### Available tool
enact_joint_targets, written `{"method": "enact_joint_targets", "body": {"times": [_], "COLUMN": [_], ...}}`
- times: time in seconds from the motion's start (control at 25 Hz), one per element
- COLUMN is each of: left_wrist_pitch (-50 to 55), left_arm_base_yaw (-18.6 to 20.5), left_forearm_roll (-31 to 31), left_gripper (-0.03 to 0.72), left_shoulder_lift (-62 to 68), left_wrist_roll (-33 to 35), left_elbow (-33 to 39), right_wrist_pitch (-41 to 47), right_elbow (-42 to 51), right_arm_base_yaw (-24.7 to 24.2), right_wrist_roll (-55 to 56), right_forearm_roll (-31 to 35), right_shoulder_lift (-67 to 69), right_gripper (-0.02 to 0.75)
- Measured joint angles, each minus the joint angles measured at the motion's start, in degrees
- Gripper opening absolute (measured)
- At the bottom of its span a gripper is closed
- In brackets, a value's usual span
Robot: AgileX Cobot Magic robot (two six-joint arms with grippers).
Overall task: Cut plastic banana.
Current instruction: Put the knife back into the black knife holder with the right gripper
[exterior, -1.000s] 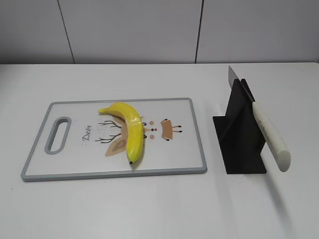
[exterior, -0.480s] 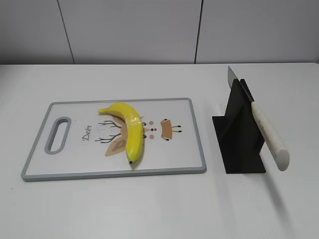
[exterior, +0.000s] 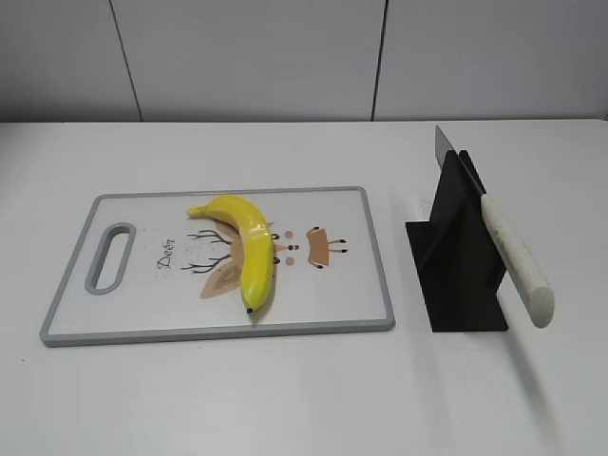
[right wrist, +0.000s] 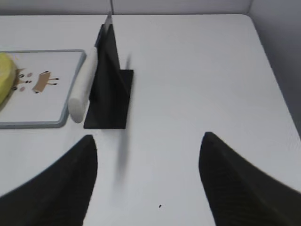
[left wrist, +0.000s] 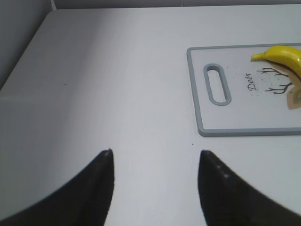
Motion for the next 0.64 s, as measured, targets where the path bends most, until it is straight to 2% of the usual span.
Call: {"method": "enact_joint_targets", "body": {"times": [0.12,0.64], "left_wrist_pitch": [0.0,0.0], "left_arm_base_yaw": [0.0,0.0], "left_forearm_roll": [0.0,0.0], "left_gripper": [0.531,0.526], "left_shoulder_lift": [0.0,0.0], "left_wrist_roll": [0.0,0.0], "left_elbow": [0.0,0.0], "right_wrist_pitch": [-0.17,-0.35], "right_elbow": [0.0,0.0], "right_arm_base_yaw": [-3.46,-3.58], "right_wrist_roll": [0.0,0.0], "right_forearm_roll": [0.0,0.07], "right_shoulder_lift": [0.0,0.0], "right_gripper": [0.517,0.518]}}
